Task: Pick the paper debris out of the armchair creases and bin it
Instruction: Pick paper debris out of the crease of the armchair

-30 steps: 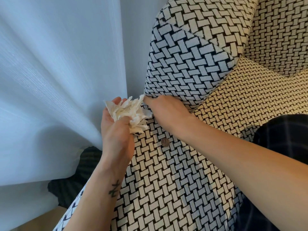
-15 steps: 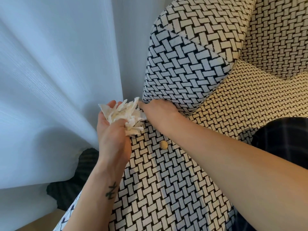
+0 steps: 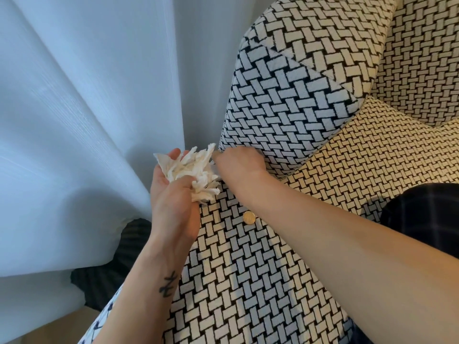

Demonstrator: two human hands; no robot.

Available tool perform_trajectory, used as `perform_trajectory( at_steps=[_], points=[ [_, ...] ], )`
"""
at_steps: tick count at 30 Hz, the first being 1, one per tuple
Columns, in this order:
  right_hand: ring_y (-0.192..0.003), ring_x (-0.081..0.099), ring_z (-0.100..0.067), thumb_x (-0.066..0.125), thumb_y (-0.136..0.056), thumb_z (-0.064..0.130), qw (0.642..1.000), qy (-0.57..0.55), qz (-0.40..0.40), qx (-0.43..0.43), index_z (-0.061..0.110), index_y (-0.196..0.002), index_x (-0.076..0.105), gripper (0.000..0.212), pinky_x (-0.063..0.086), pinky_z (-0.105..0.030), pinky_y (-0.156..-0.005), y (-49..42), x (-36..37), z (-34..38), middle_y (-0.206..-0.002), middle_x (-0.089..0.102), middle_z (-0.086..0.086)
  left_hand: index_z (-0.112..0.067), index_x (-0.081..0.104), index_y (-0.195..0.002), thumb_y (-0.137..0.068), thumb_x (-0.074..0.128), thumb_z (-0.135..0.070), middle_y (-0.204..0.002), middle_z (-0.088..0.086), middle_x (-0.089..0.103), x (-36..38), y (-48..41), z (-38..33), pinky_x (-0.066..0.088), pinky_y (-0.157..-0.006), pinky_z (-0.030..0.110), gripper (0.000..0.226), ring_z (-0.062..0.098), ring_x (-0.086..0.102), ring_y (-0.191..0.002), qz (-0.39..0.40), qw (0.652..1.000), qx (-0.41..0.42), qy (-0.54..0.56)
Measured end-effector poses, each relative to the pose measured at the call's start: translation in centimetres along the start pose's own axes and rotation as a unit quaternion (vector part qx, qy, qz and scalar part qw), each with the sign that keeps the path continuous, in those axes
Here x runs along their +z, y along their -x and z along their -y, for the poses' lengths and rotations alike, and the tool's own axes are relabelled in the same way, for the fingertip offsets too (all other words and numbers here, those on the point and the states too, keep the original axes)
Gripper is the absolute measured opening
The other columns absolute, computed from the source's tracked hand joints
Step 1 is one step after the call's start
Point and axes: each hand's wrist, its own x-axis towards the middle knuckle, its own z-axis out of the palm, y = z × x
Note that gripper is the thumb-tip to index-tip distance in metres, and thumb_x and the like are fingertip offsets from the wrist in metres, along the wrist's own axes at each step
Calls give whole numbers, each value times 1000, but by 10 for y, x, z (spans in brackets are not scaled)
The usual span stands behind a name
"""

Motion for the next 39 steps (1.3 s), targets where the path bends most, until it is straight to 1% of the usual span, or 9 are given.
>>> perform_trajectory(
  at_steps=[9, 15, 19, 22, 25, 28, 33, 35, 39],
  points=[
    [-106, 67, -31, 42, -97, -5, 998, -23, -54, 7, 7, -137, 43, 41, 42, -38, -69, 16, 6, 0, -118, 68, -9, -15, 51, -134, -91, 32, 23, -126, 7, 66, -1, -2, 0, 61, -85, 35, 61, 23, 70, -111, 7, 1000, -8, 5],
    [-85, 73, -29, 42, -99, -3, 992, -40, -123, 8, 6, -139, 31, 43, 42, -35, -61, 41, 20, -9, -96, 72, -7, -17, 53, -134, -91, 33, 22, -129, 7, 65, -3, -3, 1, 58, -94, 41, 61, 22, 70, -111, 10, 1000, -12, -10],
    [-67, 68, -21, 48, -98, -1, 981, -127, -143, 22, 12, -136, 33, 42, 46, -31, -56, 56, 36, -18, -78, 64, 2, -17, 53, -134, -91, 33, 23, -130, 6, 65, -3, -4, 1, 55, -98, 45, 61, 24, 69, -113, 17, 1000, -20, -16],
    [-50, 54, -12, 49, -106, 20, 959, -220, -169, 50, 22, -129, 40, 25, 43, -29, -46, 62, 48, -24, -62, 53, 10, -17, 53, -132, -90, 33, 23, -129, 6, 65, -3, -4, 1, 56, -97, 46, 61, 24, 69, -113, 21, 999, -18, -20],
    [-54, 56, -10, 49, -106, 30, 901, -402, -149, 70, 28, -130, 49, 23, 42, -29, -49, 66, 49, -28, -68, 62, 8, -17, 54, -130, -91, 33, 23, -129, 7, 65, -3, -4, 2, 57, -95, 44, 60, 23, 70, -111, 20, 1000, -17, -15],
    [-71, 63, -2, 52, -105, 27, 796, -590, -108, 85, 30, -128, 54, 23, 53, -22, -64, 76, 39, -25, -87, 68, 10, -17, 55, -128, -90, 32, 24, -131, 8, 65, -3, -4, 2, 57, -96, 44, 60, 24, 69, -113, 23, 1000, -15, -14],
    [-75, 64, -5, 57, -103, 23, 662, -738, -98, 89, 22, -118, 62, 15, 56, -25, -69, 84, 21, -20, -90, 72, 3, -17, 56, -127, -89, 33, 24, -131, 9, 65, -3, -4, 1, 56, -97, 45, 61, 25, 69, -113, 34, 999, -23, -19],
    [-77, 64, -2, 60, -101, 26, 674, -730, -94, 70, 23, -116, 64, 16, 53, -21, -70, 86, 16, -18, -88, 71, 9, -16, 57, -127, -90, 34, 24, -130, 11, 66, -3, -3, 2, 59, -91, 44, 59, 28, 70, -112, 60, 997, -36, -17],
    [-71, 62, 1, 65, -98, 34, 743, -663, -82, 26, 25, -106, 67, 12, 48, -15, -64, 86, 6, -4, -84, 71, 10, -11, 58, -129, -96, 41, 7, -121, 14, 71, -1, 0, 0, 59, -77, 38, 41, 27, 71, -104, 141, 987, -73, 4]
  ],
)
